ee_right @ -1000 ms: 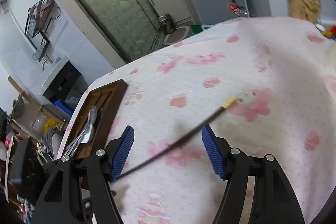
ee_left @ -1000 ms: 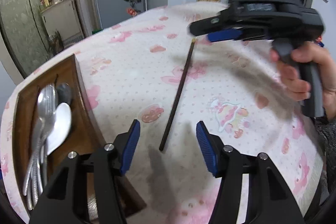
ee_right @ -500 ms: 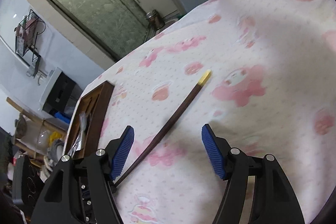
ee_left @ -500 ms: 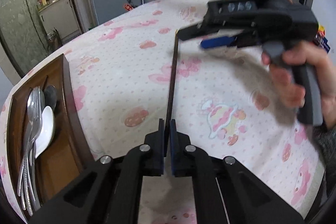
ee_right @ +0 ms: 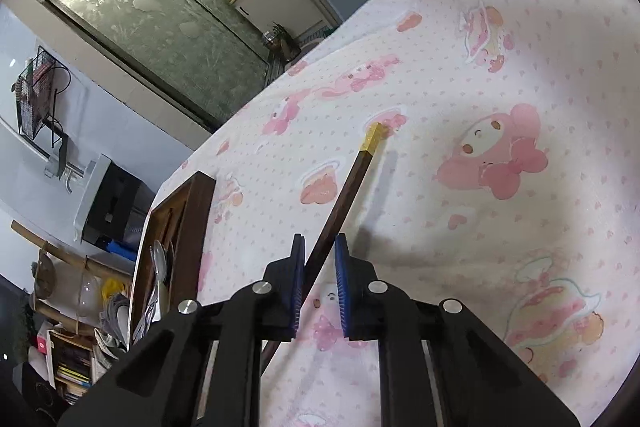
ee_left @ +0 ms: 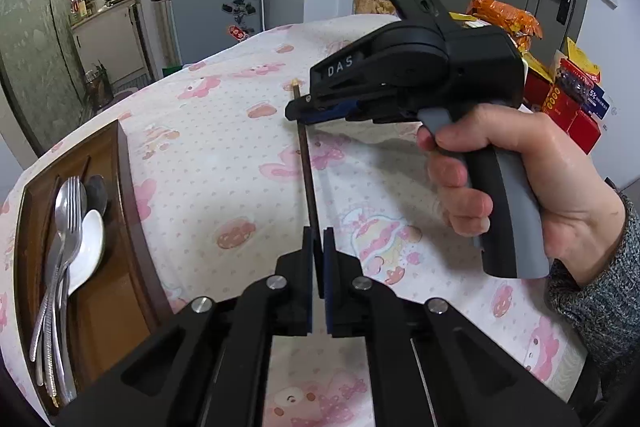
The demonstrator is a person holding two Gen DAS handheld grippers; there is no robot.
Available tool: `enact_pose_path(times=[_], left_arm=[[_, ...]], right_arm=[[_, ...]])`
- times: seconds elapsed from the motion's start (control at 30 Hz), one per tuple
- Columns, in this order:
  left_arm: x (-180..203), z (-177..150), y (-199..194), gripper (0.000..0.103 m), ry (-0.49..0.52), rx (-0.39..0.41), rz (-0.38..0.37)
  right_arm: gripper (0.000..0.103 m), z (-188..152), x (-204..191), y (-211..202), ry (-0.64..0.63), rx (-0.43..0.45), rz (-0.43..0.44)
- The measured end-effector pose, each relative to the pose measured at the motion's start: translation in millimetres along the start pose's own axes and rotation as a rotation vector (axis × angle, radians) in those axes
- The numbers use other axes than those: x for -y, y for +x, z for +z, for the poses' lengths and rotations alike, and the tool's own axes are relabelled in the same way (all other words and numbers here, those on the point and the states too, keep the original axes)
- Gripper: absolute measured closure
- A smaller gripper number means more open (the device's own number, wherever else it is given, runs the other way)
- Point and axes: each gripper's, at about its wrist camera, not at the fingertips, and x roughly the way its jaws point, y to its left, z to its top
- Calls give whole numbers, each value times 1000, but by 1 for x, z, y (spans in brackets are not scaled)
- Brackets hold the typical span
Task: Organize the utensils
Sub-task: 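Grasp the brown gold-tipped chopstick with the left tool, then lay the chopstick across the tray and open the left tool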
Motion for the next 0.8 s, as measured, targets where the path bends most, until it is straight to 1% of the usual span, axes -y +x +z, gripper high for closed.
enact_pose_path(times=[0.17,0.27,0.47,0.6,0.7,0.8], left_arm=[[-10,-4,-12,98,-14,21,8],[-19,-10,-26,98,-27,36,27],[-51,-28,-59,98,-70,55,94],[-83,-46,-77,98,-109,48,148],[-105,-58,-83,98,-146,38,183],[-120,-67,-86,98,-181,26,200]], right_arm=[[88,0,-16,-3,-17,10,18],[88,-1,-37,-1,-45,9,30],[89,-9,-103,16,-138,-1,84],[89,-17,-150,33,-200,-15,114],[89,-24,-175,50,-232,-33,121],[89,-28,-193,69,-275,-52,98]])
